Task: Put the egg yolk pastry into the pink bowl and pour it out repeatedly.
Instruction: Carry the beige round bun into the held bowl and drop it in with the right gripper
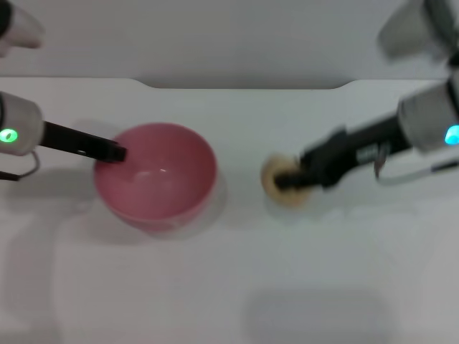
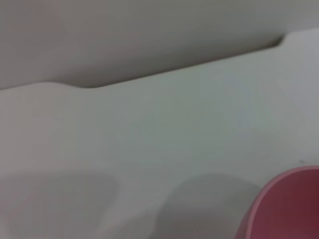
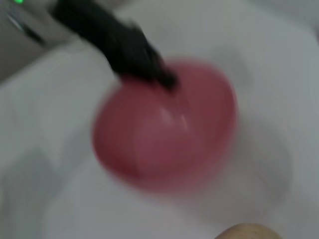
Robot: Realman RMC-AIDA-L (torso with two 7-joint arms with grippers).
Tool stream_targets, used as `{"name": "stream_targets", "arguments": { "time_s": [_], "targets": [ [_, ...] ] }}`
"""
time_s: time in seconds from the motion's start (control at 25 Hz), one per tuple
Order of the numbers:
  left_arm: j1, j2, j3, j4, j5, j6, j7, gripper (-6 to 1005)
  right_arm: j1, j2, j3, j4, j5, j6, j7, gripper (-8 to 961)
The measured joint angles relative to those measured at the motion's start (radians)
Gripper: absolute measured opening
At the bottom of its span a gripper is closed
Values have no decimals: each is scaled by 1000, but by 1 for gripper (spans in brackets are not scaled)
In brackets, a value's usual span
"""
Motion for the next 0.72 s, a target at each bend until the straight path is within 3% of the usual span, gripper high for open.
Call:
{"name": "stream_targets", "arguments": {
  "time_s": [0.2,0.36,0.72],
  "targets": [
    [-28,-12,196,-13,-12,-61,-45,26,1,-1,20,-191,79,-26,-9,231],
    [-40,-13,271,-13,-39,-88,-73,25,36,0,-61,-207,80,-18,-26,217],
    [-53,-14,323,-15,-117,-117,-77,26,66,4,-233,-142,26,53,-21,190]
  ]
}}
